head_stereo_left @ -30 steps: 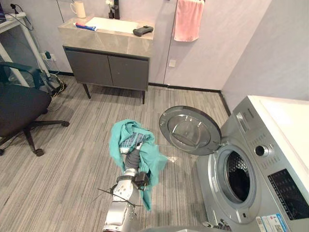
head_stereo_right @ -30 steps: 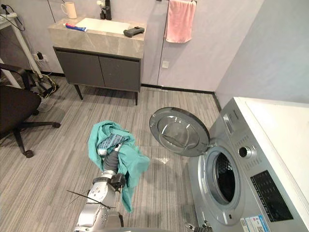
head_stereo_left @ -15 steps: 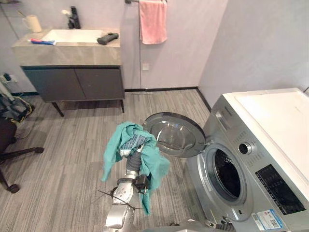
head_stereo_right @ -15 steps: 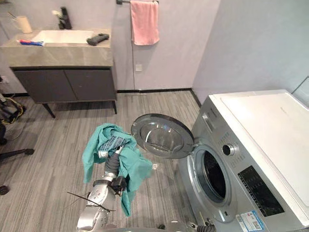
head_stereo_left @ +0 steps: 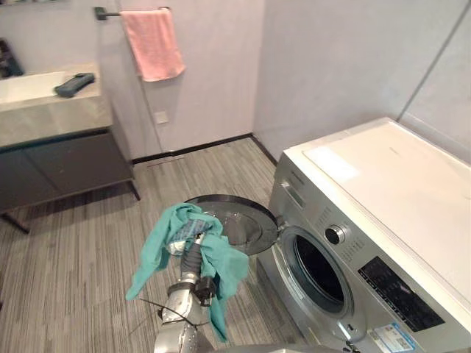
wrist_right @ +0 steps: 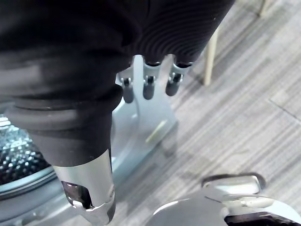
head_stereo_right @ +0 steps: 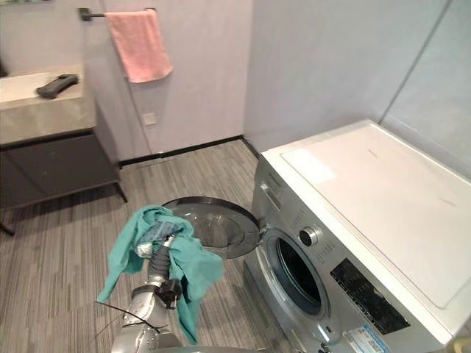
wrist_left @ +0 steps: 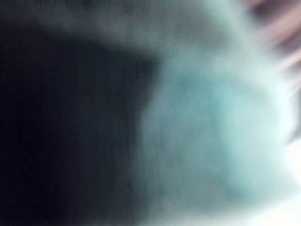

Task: Pick up the laundry basket with both hands and put the clothes into the washing machine.

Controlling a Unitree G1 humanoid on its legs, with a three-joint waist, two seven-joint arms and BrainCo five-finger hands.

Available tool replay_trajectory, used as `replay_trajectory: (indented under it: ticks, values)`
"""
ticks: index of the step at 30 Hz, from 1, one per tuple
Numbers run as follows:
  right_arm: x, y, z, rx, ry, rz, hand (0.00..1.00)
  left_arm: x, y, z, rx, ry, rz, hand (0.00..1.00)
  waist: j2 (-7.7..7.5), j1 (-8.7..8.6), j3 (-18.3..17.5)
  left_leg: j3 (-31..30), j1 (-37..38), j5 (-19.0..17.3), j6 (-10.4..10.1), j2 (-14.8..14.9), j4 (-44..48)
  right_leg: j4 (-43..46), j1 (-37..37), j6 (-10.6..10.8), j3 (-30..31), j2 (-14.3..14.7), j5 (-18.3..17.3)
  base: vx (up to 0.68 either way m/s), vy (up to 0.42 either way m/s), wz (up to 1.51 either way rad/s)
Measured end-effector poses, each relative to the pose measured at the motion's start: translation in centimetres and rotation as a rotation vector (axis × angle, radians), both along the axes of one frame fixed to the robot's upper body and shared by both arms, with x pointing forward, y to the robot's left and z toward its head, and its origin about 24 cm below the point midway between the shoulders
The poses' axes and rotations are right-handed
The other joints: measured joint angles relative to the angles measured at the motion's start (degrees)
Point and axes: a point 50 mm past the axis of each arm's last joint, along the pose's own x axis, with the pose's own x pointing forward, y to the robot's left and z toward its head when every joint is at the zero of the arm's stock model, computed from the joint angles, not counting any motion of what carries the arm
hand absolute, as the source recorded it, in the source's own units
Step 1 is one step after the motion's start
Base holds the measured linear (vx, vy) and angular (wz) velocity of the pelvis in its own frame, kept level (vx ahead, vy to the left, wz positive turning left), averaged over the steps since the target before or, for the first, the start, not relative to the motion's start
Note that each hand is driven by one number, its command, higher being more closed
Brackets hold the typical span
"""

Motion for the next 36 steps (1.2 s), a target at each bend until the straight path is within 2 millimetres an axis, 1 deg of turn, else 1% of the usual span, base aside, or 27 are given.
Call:
replay_trajectory:
  ticks: [1,2,3,4,5,6,7,9,10,13,15,16,18,20,21,23,24,25,26,27,28,29,30,32,33,34,36]
  values:
    - [0.0,0.0,0.0,0.001,0.003,0.003,0.0,-0.3,-0.3,-0.6,-0.001,0.03,-0.014,1.0,-0.09,-0.02,-0.04,-1.94,0.12,-0.89,-0.15,-2.98,-6.1,-0.68,0.7,0.43,2.54,-1.07,0.26,0.2,0.166,-1.1]
    - [0.0,0.0,0.0,0.001,0.003,0.007,0.0,-0.4,-0.4,-0.7,-0.001,0.039,-0.022,1.0,-0.06,-0.02,-0.02,-3.88,0.08,-1.2,-0.61,-4.7,-9.81,-0.6,0.78,0.47,3.86,-1.56,0.27,0.24,0.287,-1.1]
    - [0.0,-0.1,-0.1,0.0,0.008,0.01,0.0,-0.6,-0.7,-1.1,-0.002,0.056,-0.035,1.0,0.16,-0.01,-0.13,-8.55,0.18,-1.16,-0.68,-8.1,-16.76,-0.47,0.72,0.9,6.26,-2.29,0.45,0.25,0.388,-1.18]
    - [0.0,-0.2,-0.1,-0.003,0.01,0.017,0.0,-0.8,-0.8,-1.4,-0.002,0.07,-0.041,1.0,0.41,0.0,-0.18,-13.2,1.24,-0.64,-1.17,-10.59,-23.44,0.06,0.0,2.42,8.72,-2.88,0.24,0.23,0.414,-1.41]
    - [-0.1,-0.5,0.0,-0.011,0.015,0.022,0.0,-0.9,-0.8,-1.6,-0.003,0.08,-0.042,1.0,1.43,0.09,-0.51,-16.47,2.02,1.46,-2.5,-11.53,-28.26,0.62,-0.58,3.84,10.11,-2.72,-0.28,0.16,0.38,-1.42]
    - [-0.1,-1.0,0.1,-0.025,0.013,0.029,0.0,-1.1,-1.0,-1.8,-0.006,0.089,-0.051,1.0,3.22,0.1,-0.89,-19.2,2.6,2.87,-4.96,-11.72,-30.7,0.87,-1.04,6.01,10.89,-2.14,-1.53,0.14,0.373,-1.28]
    - [0.1,-0.5,-0.1,-0.013,0.015,0.031,0.0,-1.2,-0.6,-2.5,-0.001,0.122,-0.045,1.0,2.73,-0.6,-0.43,-17.98,2.99,0.28,-5.49,-12.38,-29.41,1.42,-1.68,7.78,12.61,-3.4,-2.57,0.13,0.351,-1.02]
    - [-0.5,-0.1,-0.2,0.001,0.031,0.026,0.0,-1.5,-0.8,-2.9,-0.006,0.146,-0.053,1.0,1.25,-0.78,-0.77,-14.62,3.35,-1.38,-3.86,-12.87,-28.41,1.53,-2.68,9.2,13.72,-4.98,-1.83,0.05,0.243,-0.92]
    - [-0.6,0.2,-0.3,0.01,0.035,0.024,0.0,-1.8,-0.9,-3.0,-0.009,0.153,-0.061,1.0,0.49,-0.61,-0.63,-11.7,3.94,-2.68,-3.13,-12.89,-27.38,1.32,-2.92,10.01,15.74,-5.79,-1.46,0.02,0.28,-1.23]
    - [-0.5,0.4,-0.3,0.013,0.033,0.024,0.0,-1.9,-1.3,-3.1,-0.009,0.155,-0.083,1.0,0.11,-1.36,-0.7,-4.71,5.57,-5.33,-1.76,-12.2,-25.94,0.23,-4.11,12.35,21.26,-6.69,0.0,-0.02,0.258,-1.15]
    - [-0.5,0.4,-0.3,0.014,0.027,0.023,0.0,-1.9,-1.8,-3.4,-0.007,0.167,-0.117,1.0,0.19,-2.33,-0.76,-1.54,6.24,-6.11,-1.49,-11.76,-25.97,-0.36,-5.09,12.97,24.08,-6.79,1.27,-0.04,0.149,-1.02]
    - [-0.4,0.5,-0.3,0.017,0.021,0.027,0.0,-1.9,-2.2,-3.8,-0.006,0.181,-0.147,1.0,-0.44,-3.09,-1.07,0.85,6.78,-6.18,-1.39,-11.27,-26.32,-0.63,-6.37,13.49,25.66,-6.58,2.33,-0.04,0.128,-0.88]
    - [-0.3,0.6,-0.3,0.032,0.015,0.034,0.0,-2.0,-2.8,-4.2,0.008,0.201,-0.181,1.0,-0.41,-3.25,-1.06,4.61,7.12,-6.19,-1.21,-10.28,-26.8,-0.78,-8.63,13.78,27.46,-6.1,3.96,-0.06,0.089,-1.11]
    - [-0.1,0.4,-0.2,0.028,0.01,0.041,0.0,-1.8,-3.3,-4.5,0.009,0.214,-0.206,1.0,0.31,-3.18,-0.73,8.33,7.05,-6.06,-1.03,-8.77,-27.33,-1.48,-11.44,13.54,25.16,-5.66,6.94,-0.08,0.044,-1.11]
    - [0.2,0.3,-0.2,0.024,0.008,0.051,0.0,-1.6,-3.4,-4.5,0.011,0.215,-0.211,1.0,0.41,-3.18,-0.57,10.35,7.09,-6.04,-1.02,-7.87,-27.53,-2.31,-12.6,12.65,21.32,-5.98,8.29,-0.07,0.004,-1.07]
    - [0.6,0.4,-0.2,0.009,0.014,0.096,0.0,-0.8,-3.8,-4.8,0.027,0.221,-0.232,1.0,-0.23,-3.27,-0.38,14.75,6.76,-5.89,-1.09,-6.79,-27.57,-1.55,-15.98,11.33,6.69,-9.92,7.69,-0.09,-0.015,-0.99]
    - [0.5,0.2,-0.2,0.002,0.019,0.099,0.0,-0.4,-4.0,-4.7,0.037,0.22,-0.245,1.0,-0.27,-3.24,-0.11,15.37,6.5,-5.91,-1.13,-6.57,-27.3,-0.98,-16.9,11.16,3.12,-11.05,7.8,-0.07,-0.015,-0.56]
    - [1.1,0.2,-0.1,0.0,0.013,0.124,0.0,1.0,-4.4,-4.1,0.049,0.185,-0.262,1.0,-0.44,-3.15,1.82,15.43,4.9,-6.52,-1.76,-5.8,-24.97,0.73,-18.16,11.88,-0.56,-12.45,9.11,-0.1,-0.029,-0.3]
    - [2.2,0.3,0.0,-0.006,-0.01,0.157,0.0,2.9,-5.0,-2.8,0.051,0.128,-0.269,1.0,-0.48,-3.35,4.05,14.74,2.3,-7.28,-1.74,-4.17,-21.46,3.41,-20.39,12.36,-0.53,-11.31,9.11,-0.1,-0.049,-0.21]
    - [2.8,0.2,0.1,-0.015,-0.023,0.17,0.0,3.9,-5.4,-2.0,0.054,0.089,-0.281,1.0,-0.17,-3.23,5.06,14.14,0.6,-7.5,-1.65,-3.33,-19.63,4.98,-22.39,12.17,-0.55,-10.78,8.89,-0.13,-0.081,-0.14]
    - [4.3,0.0,0.4,-0.032,-0.052,0.193,0.0,6.0,-5.8,-0.3,0.066,0.008,-0.285,1.0,-0.22,-3.17,7.19,13.41,-3.55,-7.52,-1.58,-2.01,-15.93,8.61,-26.89,12.06,-0.36,-10.23,8.83,-0.16,-0.094,-0.23]
    - [6.4,-0.2,1.1,-0.058,-0.102,0.223,0.0,7.9,-6.0,1.5,0.06,-0.059,-0.266,1.0,-0.34,-3.24,9.03,12.18,-7.96,-7.71,-1.27,-0.79,-12.25,12.19,-31.48,12.03,-0.08,-9.57,8.81,-0.18,-0.095,-0.29]
    - [7.4,-0.2,1.4,-0.076,-0.13,0.234,0.0,8.7,-6.1,2.4,0.054,-0.089,-0.251,1.0,-0.52,-3.23,9.88,11.98,-9.74,-7.91,-1.08,-0.05,-10.52,13.93,-33.55,11.91,-0.05,-9.27,8.74,-0.21,-0.104,-0.33]
    - [11.1,0.3,3.3,-0.129,-0.264,0.295,0.0,11.1,-6.3,5.1,0.028,-0.178,-0.203,1.0,-0.92,-3.29,12.65,10.27,-14.49,-11.14,-1.44,2.34,-4.93,20.19,-39.26,10.9,0.27,-8.13,6.43,-0.25,-0.097,-0.3]
    - [13.2,0.9,4.9,-0.132,-0.372,0.293,0.0,12.2,-6.2,6.5,0.011,-0.222,-0.168,1.0,-1.6,-3.37,14.13,9.49,-17.15,-12.81,-1.78,3.49,-0.99,24.85,-42.75,10.67,0.71,-7.66,4.79,-0.23,-0.086,-0.22]
    - [14.1,1.4,5.6,-0.121,-0.428,0.284,0.0,12.6,-6.2,7.1,0.004,-0.24,-0.15,1.0,-1.73,-3.34,14.57,9.16,-18.65,-13.62,-2.07,4.16,0.86,26.88,-44.5,10.45,0.76,-7.6,4.15,-0.23,-0.087,-0.21]
    - [17.3,4.5,8.5,-0.026,-0.646,0.251,0.0,14.0,-5.9,9.2,-0.024,-0.299,-0.092,1.0,-1.66,-3.39,15.99,7.4,-24.74,-14.98,-2.09,5.92,6.45,32.63,-50.87,9.81,0.77,-7.25,2.63,-0.18,-0.081,-0.15]
